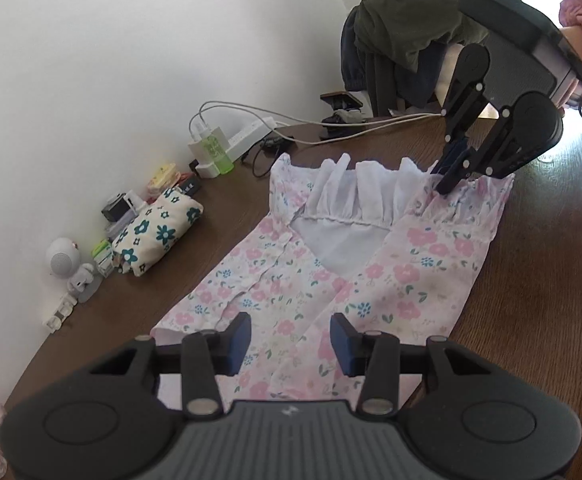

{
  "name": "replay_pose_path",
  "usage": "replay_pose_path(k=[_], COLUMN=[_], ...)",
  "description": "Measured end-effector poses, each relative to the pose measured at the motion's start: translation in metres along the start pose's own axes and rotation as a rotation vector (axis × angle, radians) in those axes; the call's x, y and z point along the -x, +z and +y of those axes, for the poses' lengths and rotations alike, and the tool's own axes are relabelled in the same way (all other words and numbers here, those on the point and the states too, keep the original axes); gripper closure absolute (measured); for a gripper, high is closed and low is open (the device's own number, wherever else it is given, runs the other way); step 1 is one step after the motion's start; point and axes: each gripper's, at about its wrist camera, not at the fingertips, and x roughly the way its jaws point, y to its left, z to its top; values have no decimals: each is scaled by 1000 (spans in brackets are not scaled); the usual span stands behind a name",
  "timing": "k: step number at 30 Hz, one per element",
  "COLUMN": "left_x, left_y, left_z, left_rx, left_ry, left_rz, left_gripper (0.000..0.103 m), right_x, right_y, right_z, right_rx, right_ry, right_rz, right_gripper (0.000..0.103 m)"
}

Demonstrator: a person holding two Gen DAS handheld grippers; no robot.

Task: Fold clothes

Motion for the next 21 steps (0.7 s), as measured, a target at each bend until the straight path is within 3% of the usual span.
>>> replay_pose_path(k=[1, 2, 4, 8, 10, 11, 17, 21], left_x=[-2, -8, -22, -37, -38, -39, -40, -42], left_y=[2, 2, -1, -12, -15, -16, -21, -24], left_z=[-5, -8, -18, -26, -23, -22, -17, -13], left_rx=[-5, -3, 0, 26, 43, 51, 94, 132], left_ry=[-20, -50, -101, -110, -109, -108, -96, -91], left_rz=[-9, 2, 36, 81, 84, 86, 92, 99], left_gripper=[65, 79, 96, 95, 94, 94, 90, 89], right_x=[0, -2, -4, -1, 6, 13, 34, 30], right_y=[1, 1, 0, -3, -6, -6, -5, 4], right_z=[0, -1, 0, -3, -7, -12, -21, -5], right_rx=[-5, -9, -19, -66, -115, -170, -317, -375], right_ry=[-5, -10, -14, -26, -26, -25, -2, 101], right_rz=[-1, -1, -3, -23, -51, -78, -183, -249], right_gripper=[95, 95, 93, 82, 68, 66, 64, 62])
